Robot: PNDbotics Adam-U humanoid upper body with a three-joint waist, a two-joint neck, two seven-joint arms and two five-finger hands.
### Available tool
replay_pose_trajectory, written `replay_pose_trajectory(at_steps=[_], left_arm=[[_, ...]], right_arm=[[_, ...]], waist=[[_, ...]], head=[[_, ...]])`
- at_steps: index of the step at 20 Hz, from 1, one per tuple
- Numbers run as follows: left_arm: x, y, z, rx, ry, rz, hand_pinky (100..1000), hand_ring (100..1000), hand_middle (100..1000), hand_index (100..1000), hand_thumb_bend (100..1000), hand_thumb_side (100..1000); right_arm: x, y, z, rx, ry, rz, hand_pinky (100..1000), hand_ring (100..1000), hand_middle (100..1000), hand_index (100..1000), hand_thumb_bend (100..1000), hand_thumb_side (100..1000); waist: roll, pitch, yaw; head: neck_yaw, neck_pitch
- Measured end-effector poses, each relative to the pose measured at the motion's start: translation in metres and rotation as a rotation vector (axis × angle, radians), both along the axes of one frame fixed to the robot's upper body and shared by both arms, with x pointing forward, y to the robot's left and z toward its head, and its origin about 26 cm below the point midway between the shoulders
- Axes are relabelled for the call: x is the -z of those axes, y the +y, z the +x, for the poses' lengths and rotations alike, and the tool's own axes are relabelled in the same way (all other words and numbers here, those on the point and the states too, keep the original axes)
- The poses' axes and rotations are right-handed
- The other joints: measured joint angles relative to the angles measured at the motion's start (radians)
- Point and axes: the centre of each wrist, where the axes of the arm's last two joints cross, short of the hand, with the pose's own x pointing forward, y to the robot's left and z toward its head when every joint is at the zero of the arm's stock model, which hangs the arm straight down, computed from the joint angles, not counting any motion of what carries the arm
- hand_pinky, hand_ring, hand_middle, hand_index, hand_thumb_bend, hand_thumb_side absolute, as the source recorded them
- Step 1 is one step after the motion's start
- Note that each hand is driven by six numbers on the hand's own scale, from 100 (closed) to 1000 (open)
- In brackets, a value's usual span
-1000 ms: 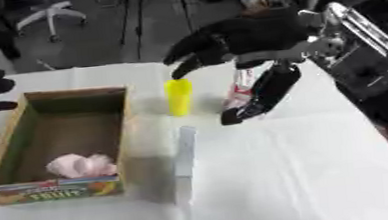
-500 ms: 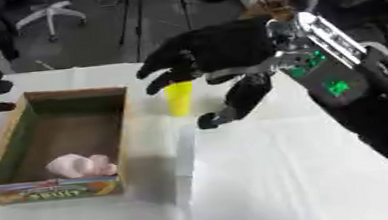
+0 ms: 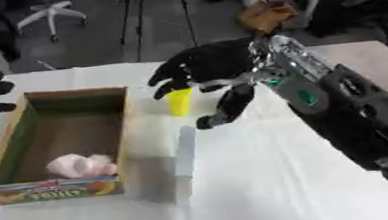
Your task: Pick up objects on the table and place them in the box.
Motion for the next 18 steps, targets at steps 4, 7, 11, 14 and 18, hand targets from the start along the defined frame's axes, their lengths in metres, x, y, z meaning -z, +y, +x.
replay_pose_trajectory(at_steps=[4, 7, 11, 14, 18], left_arm=[[0.000, 0.000, 0.000, 0.000, 0.000, 0.000, 689, 788, 657, 810, 490, 958], [0.000, 0.000, 0.000, 0.001, 0.000, 0.001, 689, 788, 655, 810, 490, 958], [0.000, 0.000, 0.000, 0.002, 0.000, 0.001, 689, 788, 655, 810, 490, 958], [0.000, 0.000, 0.000, 0.002, 0.001, 0.001, 689, 788, 655, 810, 491, 958], [0.000, 0.000, 0.000, 0.003, 0.001, 0.001, 689, 788, 655, 810, 493, 958]], right_arm=[[0.016, -0.004, 0.003, 0.002, -0.007, -0.044, 958, 989, 966, 944, 461, 203], [0.023, -0.004, 0.003, -0.008, -0.024, -0.079, 957, 988, 965, 942, 450, 195], [0.034, -0.004, 0.002, -0.026, -0.041, -0.123, 956, 987, 963, 939, 444, 192], [0.039, -0.003, 0.001, -0.041, -0.050, -0.151, 956, 988, 963, 938, 439, 186], [0.046, 0.001, -0.003, -0.069, -0.056, -0.179, 953, 984, 957, 931, 416, 169]], waist=[[-0.001, 0.000, 0.000], [-0.002, 0.000, 0.001], [-0.003, 0.000, 0.002], [-0.007, 0.000, 0.004], [-0.007, 0.000, 0.007]], head=[[0.000, 0.000], [0.000, 0.000], [0.000, 0.000], [0.000, 0.000], [0.000, 0.000]])
